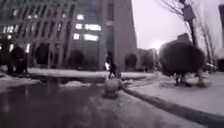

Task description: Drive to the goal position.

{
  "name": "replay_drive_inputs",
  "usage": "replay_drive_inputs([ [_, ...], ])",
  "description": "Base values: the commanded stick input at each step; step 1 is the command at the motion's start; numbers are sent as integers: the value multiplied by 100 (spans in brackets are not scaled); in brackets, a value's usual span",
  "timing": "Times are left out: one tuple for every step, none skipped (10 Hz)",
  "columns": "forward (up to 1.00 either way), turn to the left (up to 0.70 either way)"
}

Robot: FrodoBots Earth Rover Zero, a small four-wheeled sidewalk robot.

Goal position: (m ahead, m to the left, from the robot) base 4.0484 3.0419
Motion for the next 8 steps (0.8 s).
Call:
replay_drive_inputs([
  [100,-27],
  [100,-27],
  [77,-31],
  [18,-42],
  [0,-45],
  [0,-45],
  [0,-45],
  [0,-45],
])
